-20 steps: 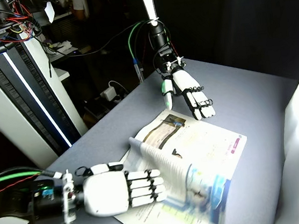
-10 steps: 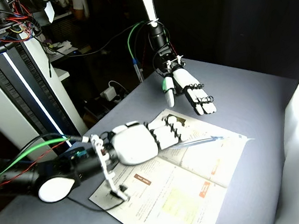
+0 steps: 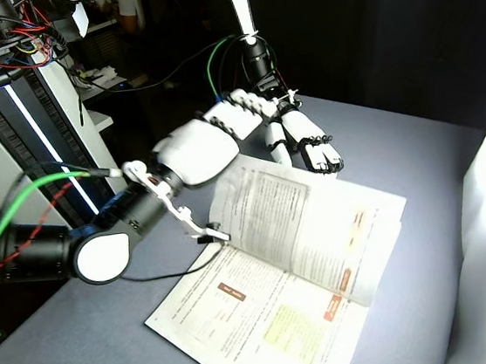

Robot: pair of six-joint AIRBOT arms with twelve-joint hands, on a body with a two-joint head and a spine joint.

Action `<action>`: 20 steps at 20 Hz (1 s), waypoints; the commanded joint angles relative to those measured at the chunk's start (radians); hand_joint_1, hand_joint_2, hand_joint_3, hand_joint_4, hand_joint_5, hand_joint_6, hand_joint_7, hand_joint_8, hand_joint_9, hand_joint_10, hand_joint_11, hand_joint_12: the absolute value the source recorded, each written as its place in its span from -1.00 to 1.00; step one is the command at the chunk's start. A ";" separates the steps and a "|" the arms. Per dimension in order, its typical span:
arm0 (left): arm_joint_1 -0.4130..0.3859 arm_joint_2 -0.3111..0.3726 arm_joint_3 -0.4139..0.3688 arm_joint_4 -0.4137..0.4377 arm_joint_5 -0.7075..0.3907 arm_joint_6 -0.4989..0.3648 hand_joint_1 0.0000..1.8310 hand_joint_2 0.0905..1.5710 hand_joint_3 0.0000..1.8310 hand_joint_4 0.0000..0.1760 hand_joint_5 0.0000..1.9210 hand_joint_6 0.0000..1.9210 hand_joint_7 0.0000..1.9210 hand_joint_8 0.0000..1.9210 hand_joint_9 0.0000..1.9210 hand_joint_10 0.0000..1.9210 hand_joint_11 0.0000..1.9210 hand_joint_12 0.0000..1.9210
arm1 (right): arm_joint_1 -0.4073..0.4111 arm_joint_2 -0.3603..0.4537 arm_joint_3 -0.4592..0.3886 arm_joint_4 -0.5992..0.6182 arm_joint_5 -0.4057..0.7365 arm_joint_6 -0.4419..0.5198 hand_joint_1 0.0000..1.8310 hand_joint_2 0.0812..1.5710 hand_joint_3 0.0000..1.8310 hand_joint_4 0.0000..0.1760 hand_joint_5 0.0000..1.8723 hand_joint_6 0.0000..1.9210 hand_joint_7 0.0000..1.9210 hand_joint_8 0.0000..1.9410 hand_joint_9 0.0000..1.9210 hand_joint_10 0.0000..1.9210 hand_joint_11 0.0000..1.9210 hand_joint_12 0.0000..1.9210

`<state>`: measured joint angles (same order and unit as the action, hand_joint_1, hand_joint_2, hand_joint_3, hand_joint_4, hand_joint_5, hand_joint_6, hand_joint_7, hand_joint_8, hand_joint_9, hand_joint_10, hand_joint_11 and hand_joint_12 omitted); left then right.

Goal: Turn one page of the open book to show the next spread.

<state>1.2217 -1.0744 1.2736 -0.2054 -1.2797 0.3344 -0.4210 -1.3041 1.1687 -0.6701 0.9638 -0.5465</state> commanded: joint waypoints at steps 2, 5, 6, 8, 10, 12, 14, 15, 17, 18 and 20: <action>0.003 -0.017 -0.006 -0.019 -0.047 -0.001 -1.00 1.00 -0.68 -1.00 -0.75 -0.97 -0.73 -0.95 -1.00 -0.12 -1.00 0.80 | 0.008 0.036 -0.024 0.049 0.136 -0.004 -1.00 0.49 -1.00 -1.00 -1.00 -1.00 -1.00 -1.00 -1.00 -1.00 -1.00 -1.00; 0.003 -0.005 -0.016 -0.034 -0.062 0.009 -1.00 1.00 -0.68 -1.00 -0.75 -0.97 -0.73 -0.95 -1.00 -0.12 -1.00 0.80 | 0.008 0.089 -0.054 0.049 0.121 -0.022 -1.00 0.49 -1.00 -1.00 -1.00 -1.00 -1.00 -1.00 -1.00 -1.00 -1.00 -1.00; 0.004 0.000 -0.021 -0.039 -0.071 0.011 -1.00 1.00 -0.68 -1.00 -0.75 -0.97 -0.73 -0.95 -1.00 -0.12 -1.00 0.80 | 0.008 0.095 -0.060 0.049 0.117 -0.023 -1.00 0.49 -1.00 -1.00 -1.00 -1.00 -1.00 -1.00 -1.00 -1.00 -1.00 -1.00; 0.011 0.013 -0.033 -0.048 -0.092 0.015 -1.00 1.00 -0.68 -1.00 -0.75 -0.97 -0.73 -0.94 -1.00 -0.12 -1.00 0.80 | 0.008 0.145 -0.082 0.067 0.107 -0.048 -1.00 0.49 -1.00 -1.00 -1.00 -1.00 -1.00 -1.00 -1.00 -1.00 -1.00 -1.00; 0.015 0.028 -0.044 -0.051 -0.111 0.023 -1.00 1.00 -0.68 -1.00 -0.75 -0.97 -0.73 -0.94 -1.00 -0.12 -1.00 0.80 | -0.004 0.211 -0.104 0.109 0.093 -0.087 -1.00 0.49 -1.00 -1.00 -1.00 -1.00 -1.00 -1.00 -1.00 -1.00 -1.00 -1.00; 0.024 0.051 -0.063 -0.061 -0.143 0.040 -0.87 0.81 -0.94 -1.00 -0.95 -0.98 -0.95 -0.99 -1.00 -0.82 -1.00 -0.64 | -0.040 0.280 -0.130 0.166 0.079 -0.143 -1.00 0.49 -1.00 -1.00 -1.00 -1.00 -1.00 -1.00 -1.00 -1.00 -1.00 -1.00; 0.027 0.077 -0.077 -0.064 -0.175 0.054 -0.83 0.75 -1.00 -0.66 -0.99 -1.00 -0.99 -1.00 -1.00 -0.97 -1.00 -0.93 | -0.077 0.341 -0.150 0.236 0.051 -0.198 -1.00 0.51 -1.00 -1.00 -1.00 -1.00 -1.00 -1.00 -1.00 -1.00 -1.00 -1.00; 0.027 0.086 -0.081 -0.063 -0.184 0.060 -0.85 0.77 -1.00 -1.00 -0.96 -0.99 -1.00 -1.00 -1.00 -0.99 -1.00 -0.99 | -0.091 0.362 -0.156 0.263 0.043 -0.215 -1.00 0.50 -1.00 -1.00 -1.00 -1.00 -1.00 -1.00 -1.00 -1.00 -1.00 -1.00; 0.026 0.108 -0.091 -0.055 -0.215 0.073 -0.77 0.73 -1.00 -1.00 -1.00 -1.00 -1.00 -1.00 -1.00 -1.00 -1.00 -1.00 | -0.137 0.421 -0.183 0.345 0.033 -0.282 -1.00 0.46 -1.00 -1.00 -1.00 -1.00 -1.00 -1.00 -1.00 -1.00 -1.00 -1.00; 0.022 0.112 -0.092 -0.052 -0.226 0.075 -0.72 0.73 -1.00 -1.00 -1.00 -1.00 -1.00 -1.00 -1.00 -1.00 -1.00 -1.00 | -0.154 0.440 -0.194 0.379 0.033 -0.310 -1.00 0.47 -1.00 -1.00 -1.00 -1.00 -1.00 -1.00 -1.00 -1.00 -1.00 -1.00; 0.001 0.113 -0.087 -0.039 -0.238 0.077 -0.60 0.72 -1.00 -1.00 -1.00 -1.00 -1.00 -1.00 -1.00 -1.00 -1.00 -1.00 | -0.194 0.474 -0.210 0.453 0.034 -0.355 -1.00 0.48 -1.00 -1.00 -1.00 -1.00 -1.00 -1.00 -1.00 -1.00 -1.00 -1.00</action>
<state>1.2312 -0.9665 1.1824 -0.2356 -1.3849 0.4133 -0.6281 -0.8322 0.9615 -0.2344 0.8822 -0.8993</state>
